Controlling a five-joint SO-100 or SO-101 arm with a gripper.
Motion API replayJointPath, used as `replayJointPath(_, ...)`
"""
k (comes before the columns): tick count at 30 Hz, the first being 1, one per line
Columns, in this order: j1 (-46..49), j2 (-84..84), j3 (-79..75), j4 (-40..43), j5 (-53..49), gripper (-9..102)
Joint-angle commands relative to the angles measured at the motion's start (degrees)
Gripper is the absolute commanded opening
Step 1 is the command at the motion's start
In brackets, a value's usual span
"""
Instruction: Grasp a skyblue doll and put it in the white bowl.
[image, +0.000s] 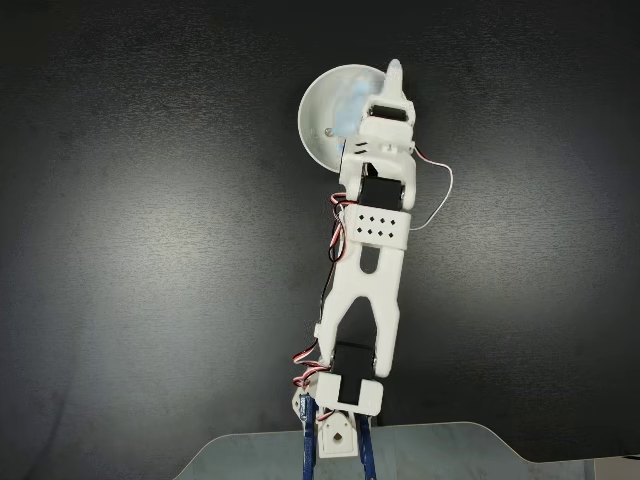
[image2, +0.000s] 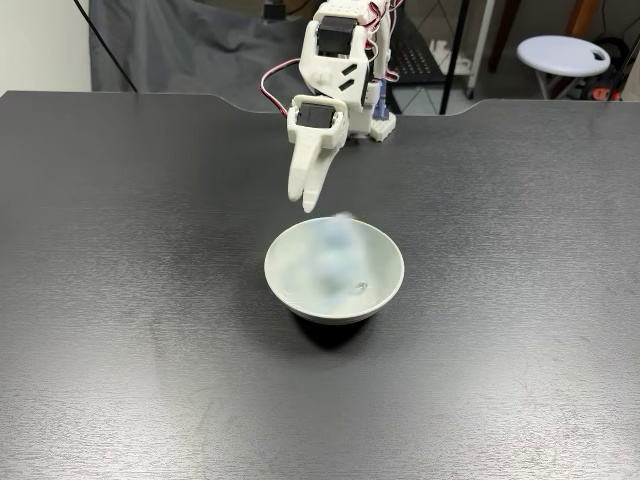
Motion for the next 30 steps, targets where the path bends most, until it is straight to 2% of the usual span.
replayJointPath(1,0.44,1.76,-1.05,-0.7,0.18,35)
replayJointPath(10,0.53,3.87,-2.55,-1.49,0.62,35)
replayJointPath(19,-1.14,34.89,-4.13,0.18,0.79,34)
replayJointPath(21,-2.64,41.92,-4.22,3.43,0.79,34)
replayJointPath(27,-8.09,62.23,-4.13,21.09,0.79,34)
replayJointPath(30,-9.32,65.57,-4.13,28.65,0.79,29)
